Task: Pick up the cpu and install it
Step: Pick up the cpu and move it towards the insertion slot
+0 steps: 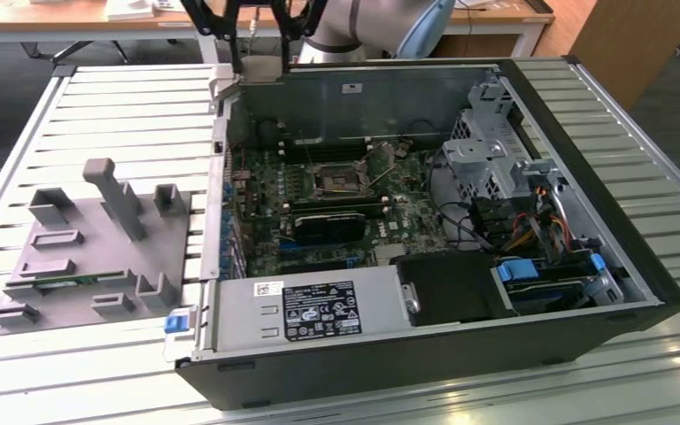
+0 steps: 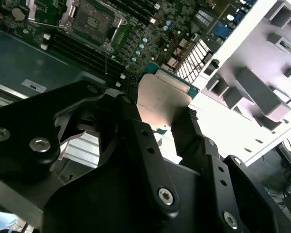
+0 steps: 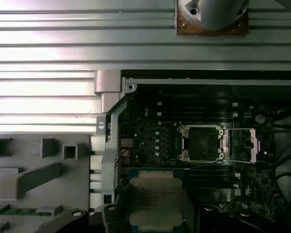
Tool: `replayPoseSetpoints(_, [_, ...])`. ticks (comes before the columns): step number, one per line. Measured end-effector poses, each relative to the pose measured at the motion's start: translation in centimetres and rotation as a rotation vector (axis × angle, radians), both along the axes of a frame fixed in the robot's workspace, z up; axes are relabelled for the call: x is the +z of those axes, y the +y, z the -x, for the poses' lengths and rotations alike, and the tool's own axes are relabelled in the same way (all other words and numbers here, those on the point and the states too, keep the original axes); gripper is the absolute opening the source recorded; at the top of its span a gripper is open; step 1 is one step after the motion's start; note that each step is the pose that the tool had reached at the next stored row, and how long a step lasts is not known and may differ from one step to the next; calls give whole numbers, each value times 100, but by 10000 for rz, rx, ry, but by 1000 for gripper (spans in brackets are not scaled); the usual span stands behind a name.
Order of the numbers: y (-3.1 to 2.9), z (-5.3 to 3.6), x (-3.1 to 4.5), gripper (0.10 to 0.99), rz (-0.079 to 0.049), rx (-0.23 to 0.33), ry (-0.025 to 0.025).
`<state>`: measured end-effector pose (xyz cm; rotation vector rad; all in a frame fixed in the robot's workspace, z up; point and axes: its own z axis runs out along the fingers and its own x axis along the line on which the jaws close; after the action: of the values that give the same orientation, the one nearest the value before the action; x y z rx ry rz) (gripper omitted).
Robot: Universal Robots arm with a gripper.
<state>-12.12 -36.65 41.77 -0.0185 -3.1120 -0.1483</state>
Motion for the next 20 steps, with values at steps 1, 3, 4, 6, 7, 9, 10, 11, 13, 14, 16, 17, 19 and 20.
replayPoseSetpoints(1, [13, -40, -3, 525, -1, 0, -1])
replayPoseSetpoints(3, [40, -121, -10, 525, 0, -2, 0])
replayPoseSetpoints(4, [51, -162, -14, 525, 0, -1, 0])
replayPoseSetpoints(6, [76, -243, -22, 525, -1, -1, 0])
replayPoseSetpoints(7, [93, -287, -27, 525, -1, -2, -1])
replayPoseSetpoints(9, [123, -366, -34, 525, 0, 0, 0])
replayPoseSetpoints(10, [135, -406, -37, 525, 1, 0, 0])
replayPoseSetpoints(11, [146, -442, -41, 525, 0, -2, 0])
replayPoseSetpoints(13, [161, -494, -45, 525, 0, -1, -1])
replayPoseSetpoints(14, [167, -513, -46, 525, 0, 0, -1])
replayPoseSetpoints(16, [179, -561, -49, 525, 0, -1, -1])
replayPoseSetpoints(17, [182, -587, -51, 525, 0, -2, -1])
replayPoseSetpoints(19, [185, -649, -54, 525, 0, -1, -1])
replayPoseSetpoints(20, [186, -682, -56, 525, 0, -1, -1])
